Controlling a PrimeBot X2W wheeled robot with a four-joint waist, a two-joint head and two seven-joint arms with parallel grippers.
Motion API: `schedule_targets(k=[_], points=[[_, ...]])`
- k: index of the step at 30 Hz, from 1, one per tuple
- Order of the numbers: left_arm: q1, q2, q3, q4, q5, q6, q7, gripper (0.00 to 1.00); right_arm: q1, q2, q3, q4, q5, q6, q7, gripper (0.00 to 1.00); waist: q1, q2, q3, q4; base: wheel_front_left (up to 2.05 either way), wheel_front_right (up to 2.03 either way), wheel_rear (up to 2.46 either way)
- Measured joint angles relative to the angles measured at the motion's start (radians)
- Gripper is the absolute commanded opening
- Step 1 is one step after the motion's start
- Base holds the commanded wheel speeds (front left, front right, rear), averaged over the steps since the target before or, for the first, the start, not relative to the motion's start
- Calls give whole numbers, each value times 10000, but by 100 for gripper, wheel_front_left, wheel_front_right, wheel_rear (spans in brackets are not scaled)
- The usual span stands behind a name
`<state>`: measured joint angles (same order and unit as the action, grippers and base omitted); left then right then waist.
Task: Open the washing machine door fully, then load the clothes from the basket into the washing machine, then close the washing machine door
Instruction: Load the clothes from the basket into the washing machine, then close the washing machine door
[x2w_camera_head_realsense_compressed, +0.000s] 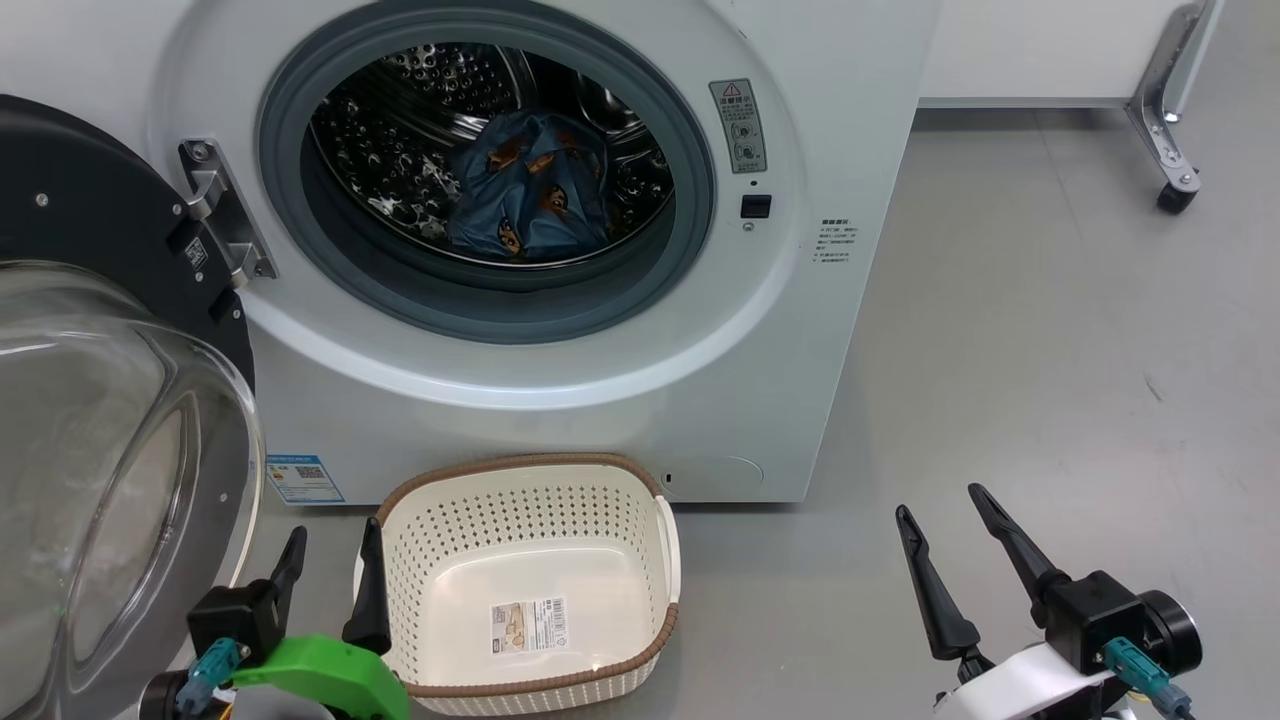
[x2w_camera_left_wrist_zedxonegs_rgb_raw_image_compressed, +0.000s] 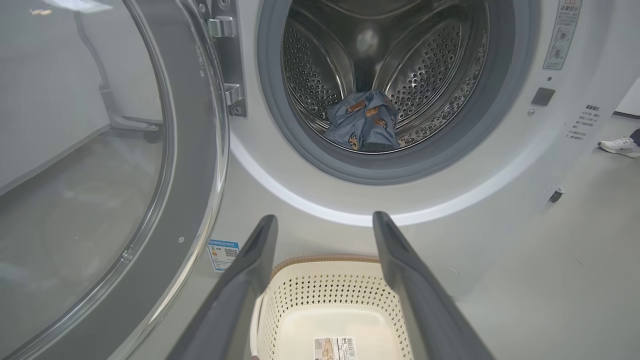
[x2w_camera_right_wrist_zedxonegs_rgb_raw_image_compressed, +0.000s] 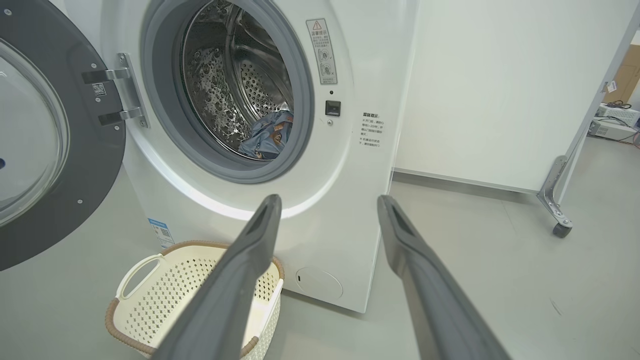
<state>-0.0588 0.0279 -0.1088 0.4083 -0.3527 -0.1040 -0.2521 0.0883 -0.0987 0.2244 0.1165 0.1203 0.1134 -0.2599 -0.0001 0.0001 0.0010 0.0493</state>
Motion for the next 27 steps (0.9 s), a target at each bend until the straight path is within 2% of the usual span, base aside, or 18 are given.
schedule_targets(k=[14,27], points=[[1421,56,236,-1580,33,313,0,100,29,2,25,-88,-71,21,0,100,0,0,-2,-209,-27,28,-1],[1989,86,88,-2372,33,499,0,100,32,8,29,-115,-73,88,0,100,0,0,20,-279,-82,82,0]])
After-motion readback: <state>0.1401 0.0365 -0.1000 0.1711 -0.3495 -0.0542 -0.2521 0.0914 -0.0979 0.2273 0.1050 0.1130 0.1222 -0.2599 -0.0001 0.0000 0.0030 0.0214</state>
